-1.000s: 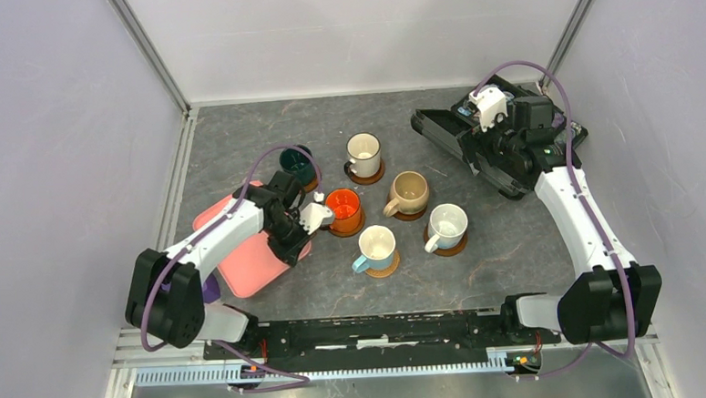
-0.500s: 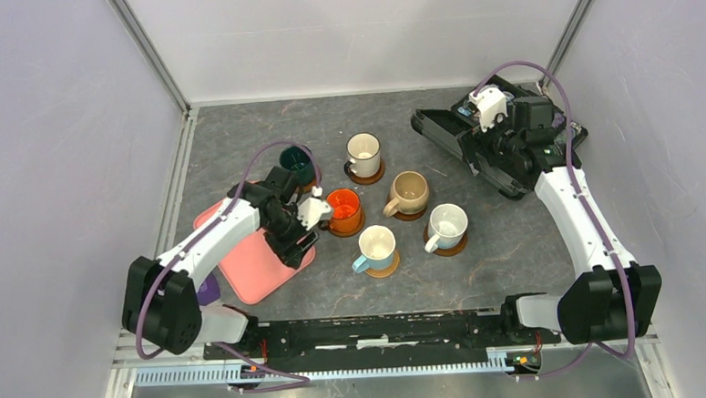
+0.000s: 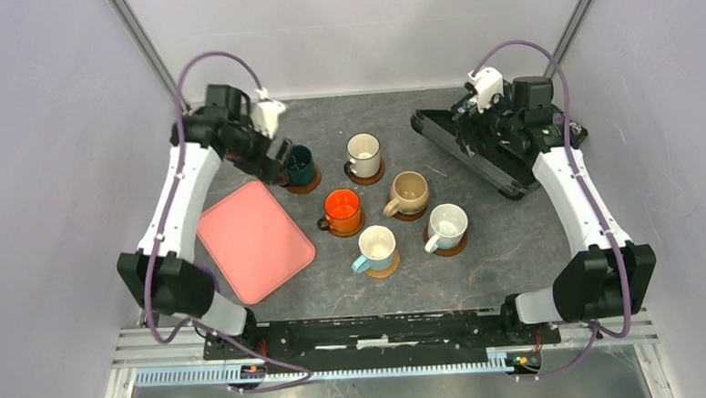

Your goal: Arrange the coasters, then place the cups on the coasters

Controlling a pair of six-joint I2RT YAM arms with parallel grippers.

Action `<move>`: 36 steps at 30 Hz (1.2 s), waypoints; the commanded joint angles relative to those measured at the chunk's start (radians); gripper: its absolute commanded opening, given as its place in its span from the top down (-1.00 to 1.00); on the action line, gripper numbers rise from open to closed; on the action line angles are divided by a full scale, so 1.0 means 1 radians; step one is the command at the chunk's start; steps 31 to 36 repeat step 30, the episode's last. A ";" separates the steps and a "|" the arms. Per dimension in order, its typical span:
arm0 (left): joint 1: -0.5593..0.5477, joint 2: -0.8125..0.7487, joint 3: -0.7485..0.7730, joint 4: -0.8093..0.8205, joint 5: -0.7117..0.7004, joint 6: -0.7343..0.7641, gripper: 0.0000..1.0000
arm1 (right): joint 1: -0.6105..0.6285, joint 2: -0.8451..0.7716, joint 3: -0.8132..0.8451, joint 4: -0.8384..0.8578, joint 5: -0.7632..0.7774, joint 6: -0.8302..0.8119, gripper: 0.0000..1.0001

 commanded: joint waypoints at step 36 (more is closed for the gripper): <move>0.484 0.347 0.548 -0.059 0.025 -0.339 -1.00 | -0.074 0.226 0.306 0.144 0.072 0.118 -0.96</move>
